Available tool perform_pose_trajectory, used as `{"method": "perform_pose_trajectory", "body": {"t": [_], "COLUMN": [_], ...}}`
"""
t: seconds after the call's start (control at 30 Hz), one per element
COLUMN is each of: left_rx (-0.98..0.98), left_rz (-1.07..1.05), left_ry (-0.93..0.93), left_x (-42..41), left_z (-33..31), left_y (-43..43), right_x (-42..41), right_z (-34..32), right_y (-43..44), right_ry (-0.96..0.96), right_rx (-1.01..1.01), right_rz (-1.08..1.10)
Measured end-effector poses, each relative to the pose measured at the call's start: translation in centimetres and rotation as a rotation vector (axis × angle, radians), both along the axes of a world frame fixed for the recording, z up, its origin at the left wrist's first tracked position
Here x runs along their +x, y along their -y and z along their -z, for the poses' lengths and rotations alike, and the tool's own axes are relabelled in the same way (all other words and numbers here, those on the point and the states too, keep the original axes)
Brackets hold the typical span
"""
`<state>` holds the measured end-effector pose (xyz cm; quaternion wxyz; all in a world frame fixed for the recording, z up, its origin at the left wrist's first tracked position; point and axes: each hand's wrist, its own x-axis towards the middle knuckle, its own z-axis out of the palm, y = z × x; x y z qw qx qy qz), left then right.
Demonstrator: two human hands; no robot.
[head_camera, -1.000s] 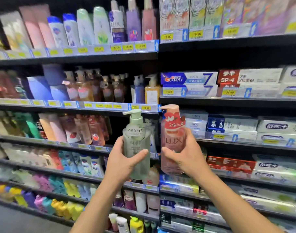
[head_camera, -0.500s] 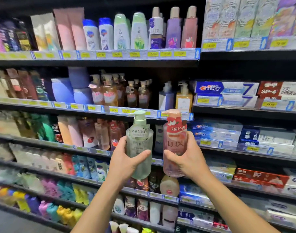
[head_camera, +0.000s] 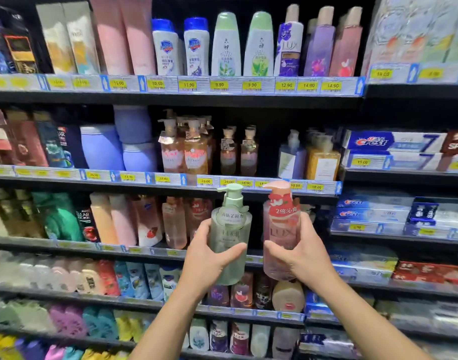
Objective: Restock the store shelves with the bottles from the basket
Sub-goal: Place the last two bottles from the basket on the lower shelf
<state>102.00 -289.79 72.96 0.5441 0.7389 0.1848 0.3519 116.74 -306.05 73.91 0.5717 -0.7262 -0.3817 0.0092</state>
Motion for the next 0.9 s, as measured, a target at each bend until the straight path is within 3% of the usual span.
{"method": "perform_pose_trajectory", "body": {"t": [0.9], "left_rx": [0.070], "left_rz": [0.055], "left_ry": [-0.173], "left_x": [11.5], "left_z": [6.9], "left_y": [-10.1], "right_x": [12.2], "right_z": [8.4], "right_y": [-8.9], "right_ry": [-0.085], "right_rx": [-0.172], "right_rz": [0.005]}}
